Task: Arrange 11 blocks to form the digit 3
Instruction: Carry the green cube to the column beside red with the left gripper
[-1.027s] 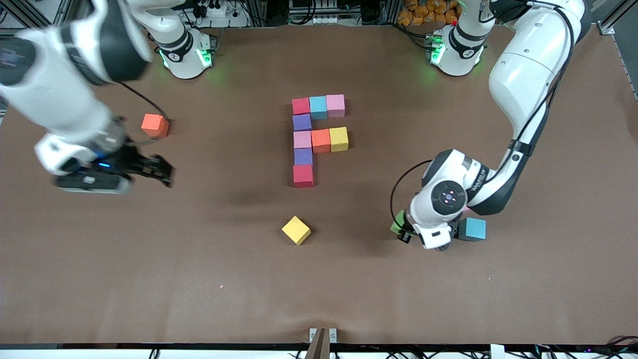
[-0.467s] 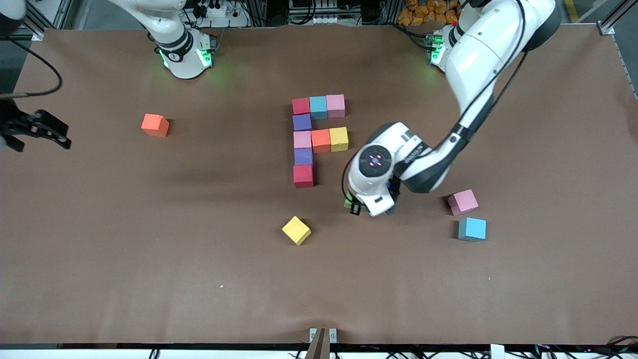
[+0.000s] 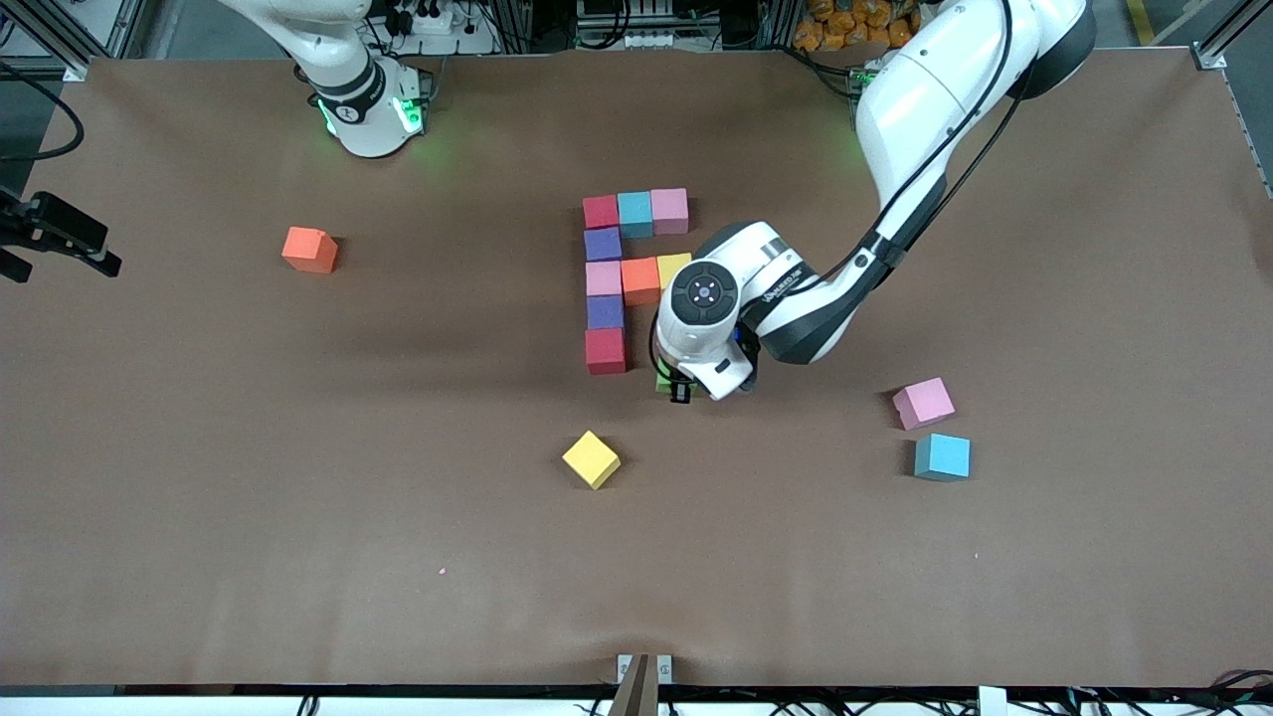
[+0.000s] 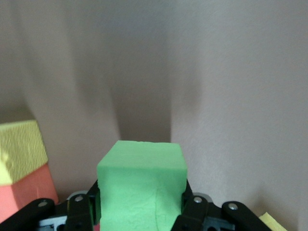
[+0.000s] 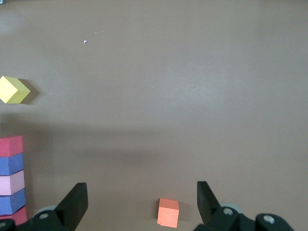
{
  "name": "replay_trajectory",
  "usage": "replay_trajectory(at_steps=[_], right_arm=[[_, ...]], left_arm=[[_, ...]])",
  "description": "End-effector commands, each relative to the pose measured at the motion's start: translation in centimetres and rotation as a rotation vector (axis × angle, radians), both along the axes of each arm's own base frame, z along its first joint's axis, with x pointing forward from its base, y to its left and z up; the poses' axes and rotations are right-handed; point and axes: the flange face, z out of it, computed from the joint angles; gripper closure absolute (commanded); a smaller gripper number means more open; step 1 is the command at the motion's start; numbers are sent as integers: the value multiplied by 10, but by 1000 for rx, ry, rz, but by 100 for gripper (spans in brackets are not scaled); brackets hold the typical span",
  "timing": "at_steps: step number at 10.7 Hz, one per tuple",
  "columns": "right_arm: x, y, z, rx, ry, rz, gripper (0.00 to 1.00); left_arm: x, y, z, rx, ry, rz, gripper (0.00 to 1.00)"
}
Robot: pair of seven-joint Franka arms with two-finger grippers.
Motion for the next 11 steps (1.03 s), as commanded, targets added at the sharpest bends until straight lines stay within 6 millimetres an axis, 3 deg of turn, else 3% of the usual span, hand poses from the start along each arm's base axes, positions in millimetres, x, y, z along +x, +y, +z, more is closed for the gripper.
replay_trajectory(at_steps=[1,5,11], right_arm=[[3,-3,-4,25,16,6,0],[8,-29,-22,31,48,-27,0],[16,10,-26,32,54,36,0]], left_arm=[[-4,-10,-3,-32,20,86,100],[-21,-29,-21,-42,29,119,100],[-28,-34,-33,-30,16,96,100]])
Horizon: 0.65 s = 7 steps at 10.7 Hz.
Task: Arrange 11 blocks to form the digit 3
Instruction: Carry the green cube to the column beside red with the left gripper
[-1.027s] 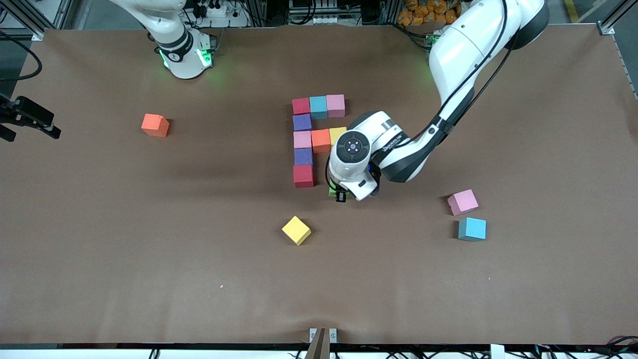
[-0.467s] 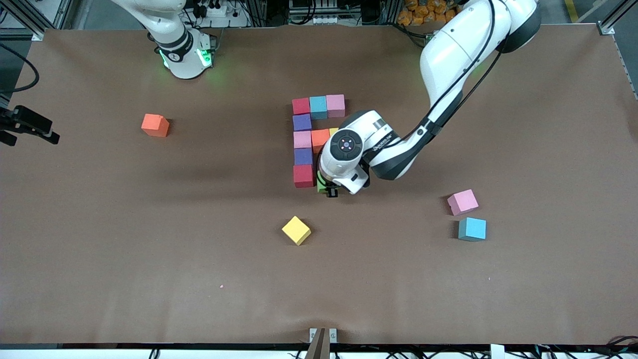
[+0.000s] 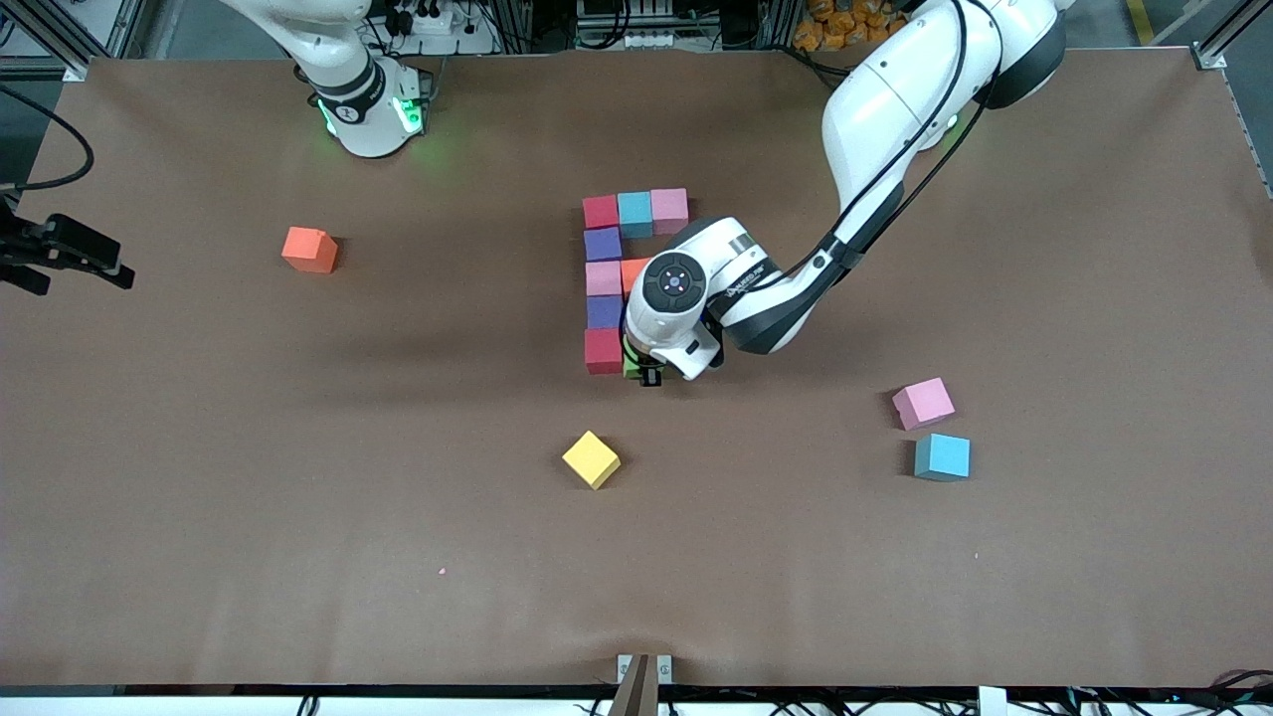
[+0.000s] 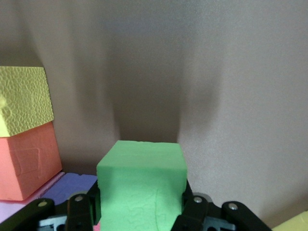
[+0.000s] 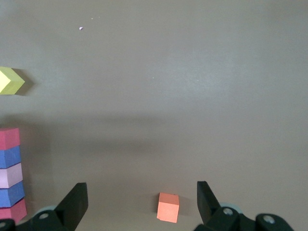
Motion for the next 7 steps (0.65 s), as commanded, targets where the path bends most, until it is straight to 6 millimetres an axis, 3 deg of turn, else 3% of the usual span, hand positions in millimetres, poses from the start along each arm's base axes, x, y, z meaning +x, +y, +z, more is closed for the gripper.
replay_trajectory(at_steps=[1,7], right_arm=[[5,16,-1,19,-3,24,0],[6,18,-4,20,3,30,0]], left_arm=[[0,0,-2,6,-9,6,100],[-16,-5,-14,26,8,-17,100]])
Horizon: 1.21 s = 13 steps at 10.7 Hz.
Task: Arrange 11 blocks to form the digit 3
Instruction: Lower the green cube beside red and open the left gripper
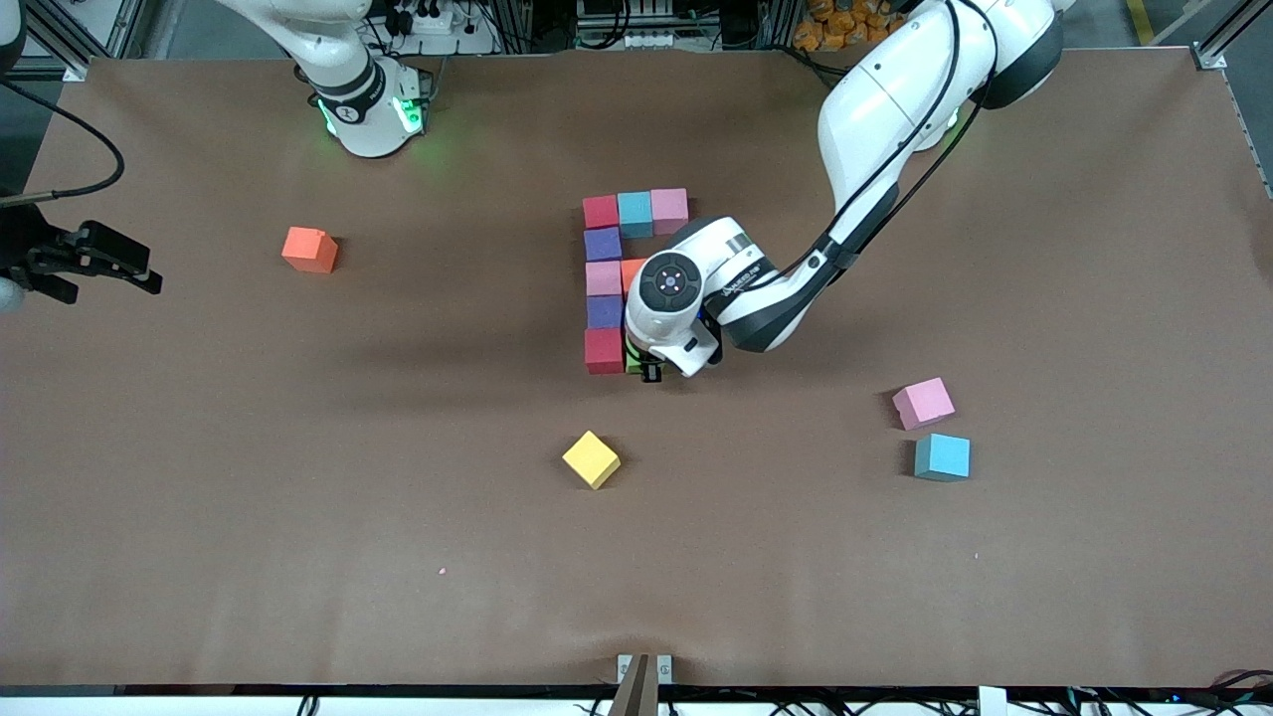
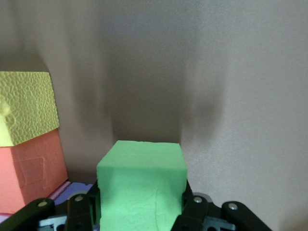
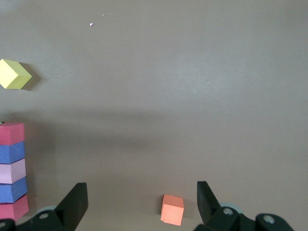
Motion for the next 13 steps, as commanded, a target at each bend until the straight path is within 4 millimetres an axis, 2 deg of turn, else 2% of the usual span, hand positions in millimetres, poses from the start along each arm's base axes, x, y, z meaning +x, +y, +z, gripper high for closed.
replay_trajectory(at_steps=[1,6,8,9,11,13], right_arm=[[0,1,1,19,6,-1,0],[-13,10,17,15,19,14,0],[-16,37,18,-4,23,-1,0],[-14,41,16,-13,27,-5,0],[-16,63,17,-48,26,34,0],[-16,73,15,-48,29,47,0]], left_arm=[[-7,-5,-4,14,-8,-4,100],[-8,-5,-9,30,-18,-7,100],[-8,-6,-10,29,-17,-8,100],[-8,-6,-11,30,-16,-8,100],[-9,-8,-11,28,-16,-9,100],[-12,-10,-13,28,-11,-12,100]])
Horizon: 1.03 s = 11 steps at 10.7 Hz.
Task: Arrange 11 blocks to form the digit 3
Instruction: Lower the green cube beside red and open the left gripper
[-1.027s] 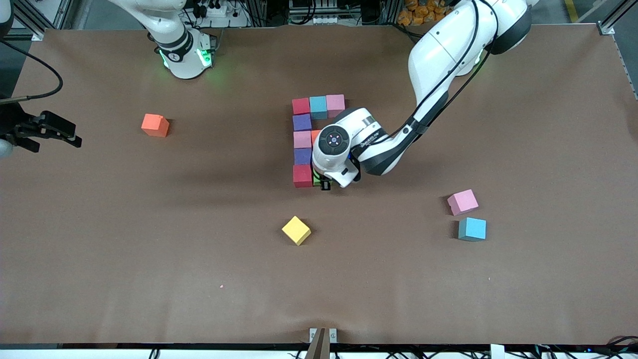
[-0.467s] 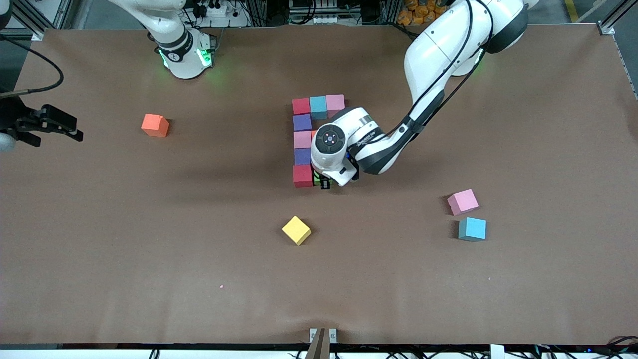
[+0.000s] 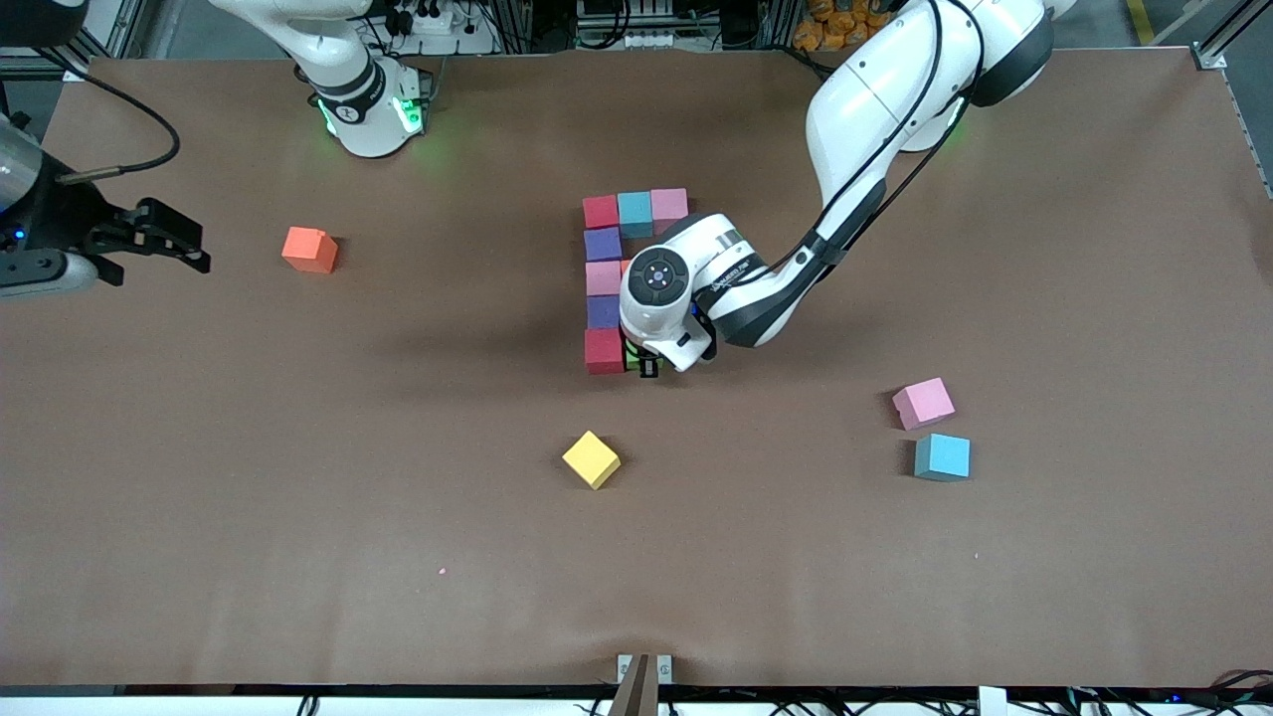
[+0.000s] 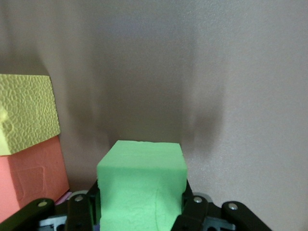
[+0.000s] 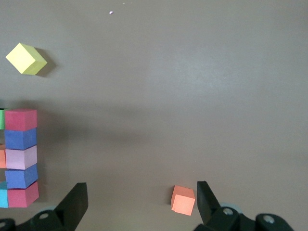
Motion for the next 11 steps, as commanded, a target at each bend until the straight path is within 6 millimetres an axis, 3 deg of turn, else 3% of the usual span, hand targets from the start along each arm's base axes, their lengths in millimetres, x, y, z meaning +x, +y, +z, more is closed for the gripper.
replay_trajectory(at_steps=[1,3,4,5,8,11], right_arm=[[-3,12,3,-22,0,-30,0],[0,12,3,-23,-9,-40,0],[2,7,1,-27,-9,-48,0],[2,1,1,-28,-3,-60,0],[1,-1,0,-28,6,-63,0],[0,-3,-3,-29,15,-62,0]], left_arm=[[-3,-4,-6,0,0,7,100],[-3,-4,-8,2,1,6,96],[-3,-4,-8,1,0,-4,74],[-3,-4,-9,5,-7,-15,1],[6,-2,20,-13,-44,-3,0],[17,3,78,-35,-100,2,0]])
